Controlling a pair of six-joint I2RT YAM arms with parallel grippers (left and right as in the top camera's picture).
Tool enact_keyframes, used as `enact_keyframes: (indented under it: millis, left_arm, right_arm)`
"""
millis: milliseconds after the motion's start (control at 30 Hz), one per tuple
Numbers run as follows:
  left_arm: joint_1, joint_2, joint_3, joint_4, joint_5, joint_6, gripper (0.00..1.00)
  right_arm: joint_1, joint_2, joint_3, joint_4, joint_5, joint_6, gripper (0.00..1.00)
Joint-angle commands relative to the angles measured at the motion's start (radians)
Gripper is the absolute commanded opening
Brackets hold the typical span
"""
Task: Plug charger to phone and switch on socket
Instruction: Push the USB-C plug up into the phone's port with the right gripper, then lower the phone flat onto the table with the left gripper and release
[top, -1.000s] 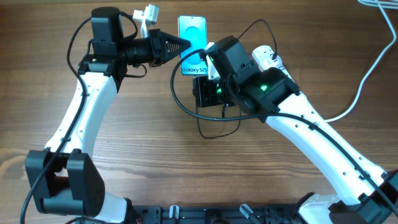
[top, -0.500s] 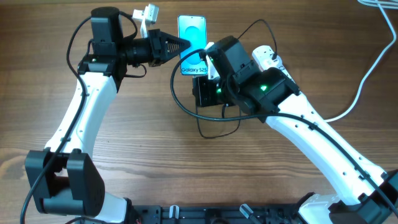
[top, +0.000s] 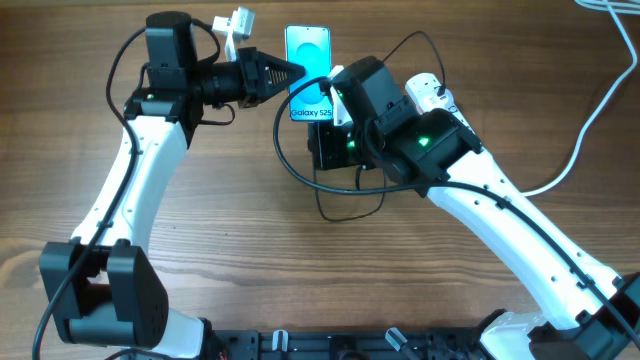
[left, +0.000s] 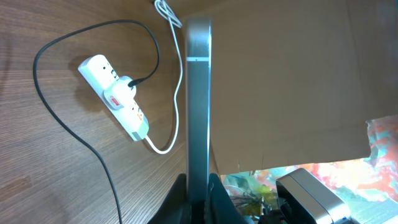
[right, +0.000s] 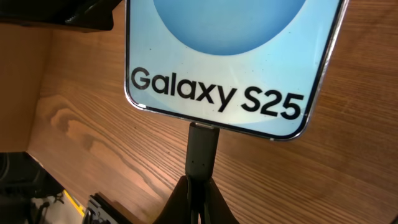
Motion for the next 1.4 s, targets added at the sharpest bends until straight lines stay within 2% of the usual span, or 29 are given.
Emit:
enact_keyframes:
  millis: [0, 267, 333, 400, 500, 600, 667, 733, 800, 900, 1033, 1133, 1367]
  left_arm:
    - [-0.002, -0.003, 0.008, -0.024, 0.047, 0.021, 0.04]
    - [-0.003, -0.002, 0.008, -0.075, 0.05, 0.053, 0.04]
    - [-0.003, -0.002, 0.008, -0.081, 0.054, 0.053, 0.04]
    - [-0.003, -0.002, 0.008, -0.083, 0.054, 0.053, 0.04]
    - [-0.003, -0.002, 0.008, -0.088, 0.032, 0.066, 0.04]
    - [-0.003, -0.002, 0.007, -0.156, -0.024, 0.133, 0.04]
    - [-0.003, 0.001, 0.007, -0.232, -0.122, 0.174, 0.04]
    - [-0.003, 0.018, 0.007, -0.309, -0.176, 0.227, 0.04]
    - [-0.013, 0.057, 0.005, -0.334, -0.185, 0.26, 0.04]
    - [-0.051, 0.139, 0.005, -0.349, -0.283, 0.262, 0.04]
    - [-0.118, 0.267, 0.005, -0.317, -0.311, 0.262, 0.04]
    - [-0.154, 0.346, 0.005, -0.288, -0.355, 0.263, 0.04]
    - [-0.161, 0.412, -0.013, -0.265, -0.45, 0.263, 0.04]
  right_arm:
    - [-0.004, 0.004, 0.016, 0.054, 0.074, -0.01, 0.05]
    - [-0.02, 0.004, 0.016, 0.13, 0.113, -0.066, 0.09]
    - [-0.021, 0.004, 0.016, 0.138, 0.126, -0.077, 0.18]
    - [-0.021, 0.004, 0.016, 0.137, 0.135, -0.09, 0.34]
    - [-0.026, 0.0, 0.018, 0.124, 0.134, -0.085, 0.45]
    - [-0.054, -0.02, 0.033, 0.069, 0.122, -0.053, 0.51]
    - [-0.113, -0.045, 0.064, -0.005, 0.122, -0.047, 0.55]
    - [-0.204, -0.061, 0.084, -0.074, 0.122, -0.034, 0.75]
    - [-0.302, -0.059, 0.082, -0.125, 0.123, -0.036, 0.81]
    - [-0.408, -0.029, 0.081, -0.2, 0.145, -0.045, 0.85]
    - [-0.502, 0.029, 0.08, -0.291, 0.145, -0.12, 0.88]
    - [-0.515, 0.057, 0.08, -0.335, 0.149, -0.169, 0.89]
    - [-0.515, 0.068, 0.08, -0.33, 0.161, -0.167, 0.91]
